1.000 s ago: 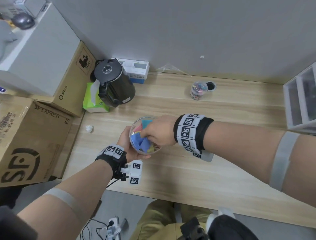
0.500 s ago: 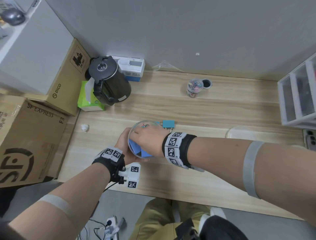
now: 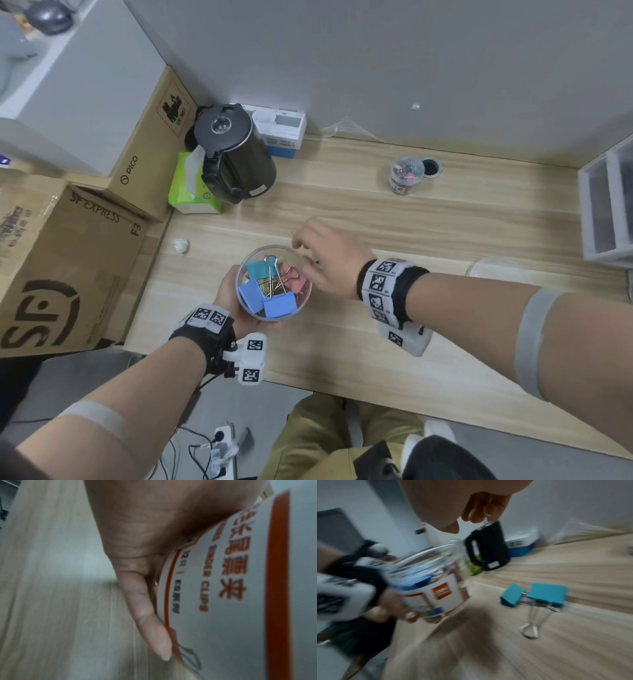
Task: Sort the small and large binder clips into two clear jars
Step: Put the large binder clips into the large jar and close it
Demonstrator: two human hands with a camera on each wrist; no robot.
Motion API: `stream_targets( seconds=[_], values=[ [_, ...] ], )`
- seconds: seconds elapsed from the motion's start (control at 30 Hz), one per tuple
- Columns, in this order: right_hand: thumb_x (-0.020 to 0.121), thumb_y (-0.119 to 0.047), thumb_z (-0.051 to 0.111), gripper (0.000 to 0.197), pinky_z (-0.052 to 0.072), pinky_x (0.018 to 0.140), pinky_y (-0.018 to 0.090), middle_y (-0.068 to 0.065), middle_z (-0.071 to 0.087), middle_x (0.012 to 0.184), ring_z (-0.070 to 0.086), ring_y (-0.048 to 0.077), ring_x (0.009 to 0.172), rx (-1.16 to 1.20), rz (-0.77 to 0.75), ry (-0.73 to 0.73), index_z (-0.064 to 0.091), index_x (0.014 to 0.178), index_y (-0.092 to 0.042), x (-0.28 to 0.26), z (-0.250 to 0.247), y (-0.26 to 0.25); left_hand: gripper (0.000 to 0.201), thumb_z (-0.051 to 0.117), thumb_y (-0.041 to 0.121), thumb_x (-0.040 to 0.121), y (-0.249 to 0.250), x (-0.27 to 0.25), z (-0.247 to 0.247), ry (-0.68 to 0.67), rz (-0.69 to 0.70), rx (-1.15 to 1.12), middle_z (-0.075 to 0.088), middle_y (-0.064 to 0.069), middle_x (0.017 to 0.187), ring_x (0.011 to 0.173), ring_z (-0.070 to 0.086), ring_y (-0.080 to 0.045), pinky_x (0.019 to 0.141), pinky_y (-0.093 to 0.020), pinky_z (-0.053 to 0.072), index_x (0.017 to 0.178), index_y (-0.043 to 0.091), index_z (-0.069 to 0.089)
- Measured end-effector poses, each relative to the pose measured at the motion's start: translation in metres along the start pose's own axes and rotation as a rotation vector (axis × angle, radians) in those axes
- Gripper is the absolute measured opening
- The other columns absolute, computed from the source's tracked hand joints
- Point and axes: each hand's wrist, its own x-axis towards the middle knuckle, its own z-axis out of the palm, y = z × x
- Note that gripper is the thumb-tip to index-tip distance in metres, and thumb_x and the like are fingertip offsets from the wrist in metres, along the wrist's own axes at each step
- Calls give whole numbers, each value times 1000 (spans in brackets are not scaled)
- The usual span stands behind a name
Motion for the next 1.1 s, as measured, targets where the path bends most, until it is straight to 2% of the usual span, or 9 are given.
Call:
stream_targets(
  seconds=[0.07, 0.13, 0.2, 0.33, 0.5, 0.67, 0.83, 0.97, 1.1],
  values=[
    [87, -23, 56, 36, 41, 72, 33, 7, 52, 120, 58, 29, 97, -47, 305, -13, 51, 121, -16, 4, 2, 29, 68, 39, 68, 89, 1, 3, -11, 6, -23, -58, 74, -25, 102, 99, 65, -44, 81, -53, 51, 125, 16, 63],
    [85, -32, 64, 50, 45, 79, 37, 12, 46, 125, 56, 33, 105, -115, 596, -123, 43, 128, -17, 6, 7, 57, 65, 39, 67, 90, 0, 2, -17, -6, -32, -120, 74, -26, 99, 85, 72, -45, 68, -57, 57, 123, 16, 63],
    [79, -43, 69, 64, 49, 80, 40, 15, 44, 124, 54, 35, 104, -169, 719, -231, 39, 130, -18, 6, 18, 75, 61, 41, 64, 90, -3, 2, -20, -38, -24, -128, 74, -25, 99, 78, 73, -45, 62, -59, 58, 121, 17, 64],
    [75, -44, 71, 67, 42, 68, 35, 13, 46, 117, 53, 33, 98, -211, 764, -318, 38, 129, -22, 6, 44, 88, 58, 44, 61, 89, -6, 5, -23, -60, -33, -159, 74, -24, 100, 79, 73, -43, 64, -57, 58, 121, 17, 64],
    [77, -8, 63, 56, 41, 70, 36, 16, 51, 113, 50, 32, 97, -206, 796, -386, 40, 127, -18, 2, 59, 90, 54, 42, 58, 90, -3, 6, -19, -73, -27, -154, 75, -21, 97, 76, 74, -40, 61, -55, 59, 113, 16, 67],
    [86, -4, 55, 43, 44, 64, 35, 19, 42, 116, 45, 25, 66, -98, 825, -278, 38, 123, -16, 3, 56, 98, 55, 42, 57, 89, 3, 9, -11, -70, -23, -145, 76, -18, 100, 90, 70, -38, 74, -49, 55, 108, 15, 71],
    [81, -4, 59, 59, 51, 81, 39, 14, 47, 126, 58, 33, 93, 70, 644, -264, 34, 132, -17, 10, 52, 100, 54, 39, 57, 91, 10, 9, 2, -74, -16, -117, 76, -17, 95, 90, 68, -36, 66, -46, 59, 107, 15, 69],
    [78, -21, 71, 56, 46, 74, 34, 6, 54, 120, 58, 28, 97, -72, 547, -351, 44, 127, -15, 17, 57, 100, 53, 37, 58, 91, 16, 11, 7, -66, -19, -73, 77, -16, 92, 91, 66, -36, 67, -44, 56, 108, 17, 68],
    [83, -20, 66, 41, 44, 68, 33, 7, 60, 112, 59, 29, 95, -149, 548, -360, 48, 120, -14, 16, 63, 98, 53, 38, 58, 91, 18, 16, 6, -49, -29, -67, 77, -16, 91, 91, 66, -37, 67, -45, 57, 107, 17, 68]
  ],
)
